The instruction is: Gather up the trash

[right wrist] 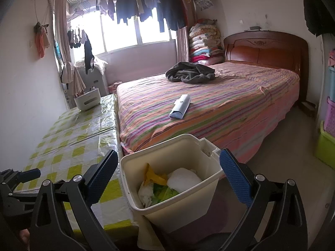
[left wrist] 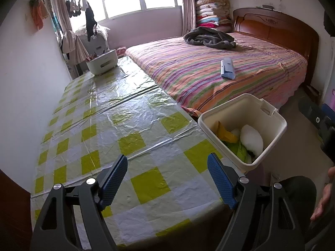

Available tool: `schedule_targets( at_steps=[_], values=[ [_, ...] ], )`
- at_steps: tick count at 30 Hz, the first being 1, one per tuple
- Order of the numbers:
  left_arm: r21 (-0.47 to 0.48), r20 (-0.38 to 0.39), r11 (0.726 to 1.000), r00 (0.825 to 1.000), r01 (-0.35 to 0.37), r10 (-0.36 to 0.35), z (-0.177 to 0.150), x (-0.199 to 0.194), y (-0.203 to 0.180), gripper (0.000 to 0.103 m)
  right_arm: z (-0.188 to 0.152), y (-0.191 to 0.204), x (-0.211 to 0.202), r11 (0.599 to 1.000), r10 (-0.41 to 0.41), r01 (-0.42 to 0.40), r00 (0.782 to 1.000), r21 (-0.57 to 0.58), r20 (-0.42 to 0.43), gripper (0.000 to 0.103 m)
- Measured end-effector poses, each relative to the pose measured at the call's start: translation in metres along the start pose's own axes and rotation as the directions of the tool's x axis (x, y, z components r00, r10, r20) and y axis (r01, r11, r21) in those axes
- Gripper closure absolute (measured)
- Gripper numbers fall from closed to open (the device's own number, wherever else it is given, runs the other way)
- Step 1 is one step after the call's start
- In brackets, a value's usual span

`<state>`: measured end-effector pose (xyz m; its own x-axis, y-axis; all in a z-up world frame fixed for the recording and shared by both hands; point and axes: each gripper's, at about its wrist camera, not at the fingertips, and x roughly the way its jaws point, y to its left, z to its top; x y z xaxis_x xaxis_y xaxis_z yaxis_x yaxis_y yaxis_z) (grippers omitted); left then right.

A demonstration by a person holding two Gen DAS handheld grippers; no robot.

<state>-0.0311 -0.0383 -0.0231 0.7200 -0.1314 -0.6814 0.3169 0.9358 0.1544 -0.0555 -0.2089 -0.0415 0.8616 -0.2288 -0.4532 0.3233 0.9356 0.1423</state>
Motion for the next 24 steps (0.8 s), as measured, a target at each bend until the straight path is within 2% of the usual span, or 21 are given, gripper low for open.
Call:
schedule_targets(
  at_steps=[17, 24],
  values=[
    [0.04, 0.005, 0.999, 1.0, 0.007, -0.007, -0.002, -0.001, -0.012, 0.027, -0.002, -0.001, 0.002, 1.0, 0.005, -0.005, 1.0, 0.007, -0.013, 0.007],
    [0.067, 0.029, 0.997, 0.999, 0.036, -0.038, -0.004, -0.005, -0.019, 0.027, -0.001, -0.001, 0.001, 1.0, 0.005, -0.005, 1.0, 0.005, -0.013, 0.007]
  ],
)
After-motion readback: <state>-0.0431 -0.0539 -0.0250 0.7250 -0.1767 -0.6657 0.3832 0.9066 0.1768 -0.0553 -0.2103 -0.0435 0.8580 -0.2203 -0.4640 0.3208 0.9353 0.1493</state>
